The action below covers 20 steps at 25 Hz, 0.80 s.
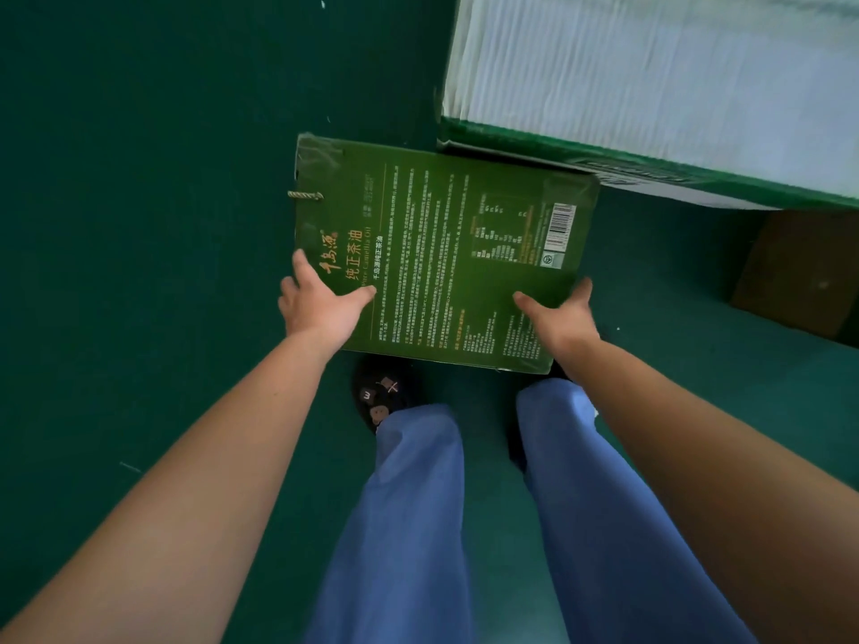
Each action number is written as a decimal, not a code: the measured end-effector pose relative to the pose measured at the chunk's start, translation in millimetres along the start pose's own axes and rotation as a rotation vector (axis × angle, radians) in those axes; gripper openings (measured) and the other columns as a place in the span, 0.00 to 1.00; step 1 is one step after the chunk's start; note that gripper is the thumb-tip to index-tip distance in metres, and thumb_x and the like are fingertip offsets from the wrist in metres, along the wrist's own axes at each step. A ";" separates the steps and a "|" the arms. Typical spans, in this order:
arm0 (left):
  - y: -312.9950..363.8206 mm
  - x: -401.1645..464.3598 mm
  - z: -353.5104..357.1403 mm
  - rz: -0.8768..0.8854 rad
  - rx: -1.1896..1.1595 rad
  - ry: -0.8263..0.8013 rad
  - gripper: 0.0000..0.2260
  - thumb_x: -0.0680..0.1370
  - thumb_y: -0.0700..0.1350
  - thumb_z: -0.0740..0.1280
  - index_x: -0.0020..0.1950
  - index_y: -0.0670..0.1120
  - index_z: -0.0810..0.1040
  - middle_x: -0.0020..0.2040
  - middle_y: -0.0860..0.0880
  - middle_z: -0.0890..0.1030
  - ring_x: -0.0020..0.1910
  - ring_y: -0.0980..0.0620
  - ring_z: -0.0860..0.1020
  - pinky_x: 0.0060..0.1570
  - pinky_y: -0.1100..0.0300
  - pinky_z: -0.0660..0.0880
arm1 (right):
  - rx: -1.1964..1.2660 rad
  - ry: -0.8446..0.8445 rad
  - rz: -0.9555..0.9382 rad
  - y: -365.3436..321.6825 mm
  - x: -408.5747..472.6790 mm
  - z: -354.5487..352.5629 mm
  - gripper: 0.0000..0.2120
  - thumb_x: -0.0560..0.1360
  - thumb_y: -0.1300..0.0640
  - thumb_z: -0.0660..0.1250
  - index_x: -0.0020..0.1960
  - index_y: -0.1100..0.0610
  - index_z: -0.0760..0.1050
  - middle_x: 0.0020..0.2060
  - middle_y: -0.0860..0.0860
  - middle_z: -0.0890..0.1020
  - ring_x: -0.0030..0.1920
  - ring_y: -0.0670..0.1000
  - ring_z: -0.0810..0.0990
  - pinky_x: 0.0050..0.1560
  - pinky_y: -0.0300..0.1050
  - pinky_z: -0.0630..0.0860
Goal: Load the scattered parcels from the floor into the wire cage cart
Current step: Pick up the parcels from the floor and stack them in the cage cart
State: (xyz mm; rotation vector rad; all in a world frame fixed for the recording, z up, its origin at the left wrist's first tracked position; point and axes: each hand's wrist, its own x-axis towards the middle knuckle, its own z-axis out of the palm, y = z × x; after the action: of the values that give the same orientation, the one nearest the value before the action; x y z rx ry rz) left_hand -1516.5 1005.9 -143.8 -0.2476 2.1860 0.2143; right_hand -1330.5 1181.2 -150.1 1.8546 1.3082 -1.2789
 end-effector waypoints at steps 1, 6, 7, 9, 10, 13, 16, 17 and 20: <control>-3.0 6.7 1.9 -0.002 -0.002 0.015 0.47 0.72 0.55 0.73 0.79 0.52 0.43 0.78 0.45 0.54 0.76 0.42 0.53 0.73 0.42 0.57 | 0.033 -0.005 0.003 0.9 4.3 3.3 0.45 0.72 0.44 0.71 0.78 0.53 0.46 0.72 0.55 0.66 0.68 0.60 0.70 0.68 0.57 0.68; -10.8 7.6 -3.5 -0.056 -0.022 0.039 0.48 0.71 0.59 0.73 0.79 0.49 0.46 0.77 0.44 0.56 0.75 0.41 0.57 0.72 0.43 0.60 | 0.100 0.066 0.029 0.6 -0.1 2.0 0.43 0.69 0.41 0.72 0.75 0.53 0.54 0.69 0.54 0.68 0.66 0.59 0.71 0.68 0.57 0.68; -12.3 -3.4 -9.4 -0.066 -0.002 0.033 0.48 0.70 0.61 0.73 0.79 0.49 0.48 0.76 0.43 0.56 0.74 0.40 0.59 0.71 0.43 0.61 | 0.071 0.089 0.049 -2.6 -12.2 -2.5 0.44 0.69 0.39 0.72 0.76 0.53 0.54 0.70 0.55 0.66 0.67 0.60 0.70 0.69 0.57 0.66; -15.7 -31.8 -26.7 -0.070 0.063 0.035 0.47 0.70 0.63 0.72 0.79 0.48 0.50 0.74 0.42 0.58 0.71 0.39 0.64 0.69 0.43 0.65 | -0.030 0.101 0.082 -11.6 -46.3 -13.0 0.46 0.69 0.37 0.70 0.78 0.52 0.51 0.72 0.57 0.61 0.68 0.62 0.68 0.70 0.58 0.64; -16.9 -48.7 -39.6 -0.078 0.093 0.047 0.46 0.70 0.63 0.71 0.79 0.48 0.51 0.73 0.41 0.59 0.69 0.38 0.66 0.68 0.44 0.66 | -0.068 0.088 0.092 -16.4 -66.8 -19.2 0.47 0.70 0.36 0.70 0.78 0.52 0.50 0.72 0.58 0.60 0.68 0.63 0.67 0.70 0.59 0.64; -17.7 -106.6 -90.8 -0.122 0.141 0.085 0.46 0.70 0.66 0.70 0.78 0.47 0.53 0.71 0.40 0.62 0.67 0.38 0.68 0.66 0.45 0.68 | -0.134 0.043 0.077 -33.4 -138.9 -40.9 0.48 0.69 0.38 0.72 0.78 0.52 0.50 0.71 0.59 0.60 0.67 0.64 0.68 0.67 0.58 0.66; -14.4 -167.7 -148.9 -0.158 0.129 0.129 0.46 0.70 0.67 0.68 0.78 0.47 0.53 0.72 0.40 0.62 0.68 0.38 0.67 0.65 0.45 0.68 | -0.199 0.032 0.013 -59.0 -212.2 -65.6 0.47 0.69 0.40 0.73 0.77 0.52 0.51 0.68 0.59 0.62 0.63 0.62 0.71 0.61 0.56 0.71; -12.2 -192.4 -171.8 -0.166 0.107 0.147 0.46 0.70 0.67 0.68 0.78 0.47 0.53 0.72 0.39 0.62 0.68 0.38 0.67 0.65 0.45 0.68 | -0.223 0.027 -0.025 -71.5 -240.2 -76.7 0.46 0.69 0.40 0.74 0.76 0.52 0.52 0.67 0.59 0.62 0.62 0.61 0.72 0.60 0.55 0.71; -7.0 -258.8 -229.0 -0.193 0.009 0.214 0.45 0.71 0.67 0.68 0.78 0.46 0.53 0.72 0.39 0.62 0.68 0.37 0.67 0.65 0.44 0.68 | -0.277 0.009 -0.161 -108.7 -307.4 -107.7 0.44 0.68 0.41 0.74 0.74 0.52 0.54 0.66 0.58 0.63 0.61 0.60 0.72 0.59 0.55 0.72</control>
State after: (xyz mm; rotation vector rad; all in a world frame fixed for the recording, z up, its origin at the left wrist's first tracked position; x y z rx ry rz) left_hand -1543.1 969.2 198.8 -0.4930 2.3557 0.0722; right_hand -1413.2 1185.0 183.1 1.5917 1.5787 -1.1027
